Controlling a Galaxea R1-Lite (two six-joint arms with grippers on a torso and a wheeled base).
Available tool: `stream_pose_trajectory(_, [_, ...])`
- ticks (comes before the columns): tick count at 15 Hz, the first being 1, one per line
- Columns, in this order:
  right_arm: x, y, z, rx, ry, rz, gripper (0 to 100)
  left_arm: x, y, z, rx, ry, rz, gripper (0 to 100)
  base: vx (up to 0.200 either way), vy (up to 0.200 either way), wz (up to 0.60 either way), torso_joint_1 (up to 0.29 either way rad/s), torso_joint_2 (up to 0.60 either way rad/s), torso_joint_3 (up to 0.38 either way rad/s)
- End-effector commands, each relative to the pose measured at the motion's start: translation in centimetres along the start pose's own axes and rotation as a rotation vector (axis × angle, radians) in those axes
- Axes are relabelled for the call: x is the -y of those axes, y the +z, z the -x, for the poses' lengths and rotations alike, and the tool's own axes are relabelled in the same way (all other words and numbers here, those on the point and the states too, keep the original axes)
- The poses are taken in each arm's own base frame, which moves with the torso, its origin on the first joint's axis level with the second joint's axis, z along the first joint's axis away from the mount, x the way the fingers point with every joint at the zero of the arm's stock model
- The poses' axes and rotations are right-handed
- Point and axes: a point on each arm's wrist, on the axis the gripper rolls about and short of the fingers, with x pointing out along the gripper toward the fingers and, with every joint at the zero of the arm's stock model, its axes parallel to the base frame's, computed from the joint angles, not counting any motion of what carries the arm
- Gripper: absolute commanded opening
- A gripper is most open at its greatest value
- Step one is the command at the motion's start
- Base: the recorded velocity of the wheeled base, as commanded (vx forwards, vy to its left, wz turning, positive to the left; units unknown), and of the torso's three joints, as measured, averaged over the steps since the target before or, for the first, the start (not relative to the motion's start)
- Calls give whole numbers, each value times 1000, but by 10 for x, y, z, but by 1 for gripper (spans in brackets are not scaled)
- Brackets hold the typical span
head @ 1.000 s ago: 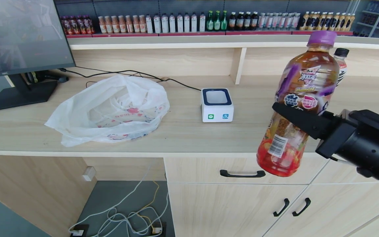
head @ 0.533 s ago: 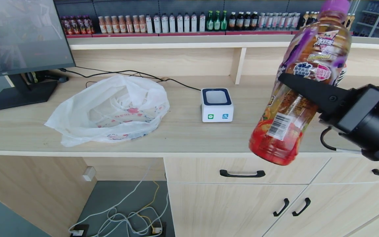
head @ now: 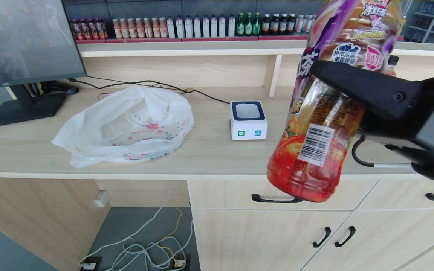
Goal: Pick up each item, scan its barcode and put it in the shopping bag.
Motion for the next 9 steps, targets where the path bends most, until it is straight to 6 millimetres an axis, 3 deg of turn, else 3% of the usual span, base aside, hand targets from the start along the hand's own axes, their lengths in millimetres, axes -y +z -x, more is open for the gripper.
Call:
stream_pose_trajectory(1, [-3, -2, -5, -8, 22, -28, 0, 0, 0, 0, 0, -1, 0, 100, 0, 0, 0, 0, 0, 0])
stream_pose_trajectory(5, [-14, -14, -8, -48, 71, -70, 0, 0, 0, 0, 0, 1, 0, 100, 0, 0, 0, 0, 0, 0])
stream_pose_trajectory(9, [-20, -11, -13, -50, 121, -67, 0, 0, 0, 0, 0, 1, 0, 100, 0, 0, 0, 0, 0, 0])
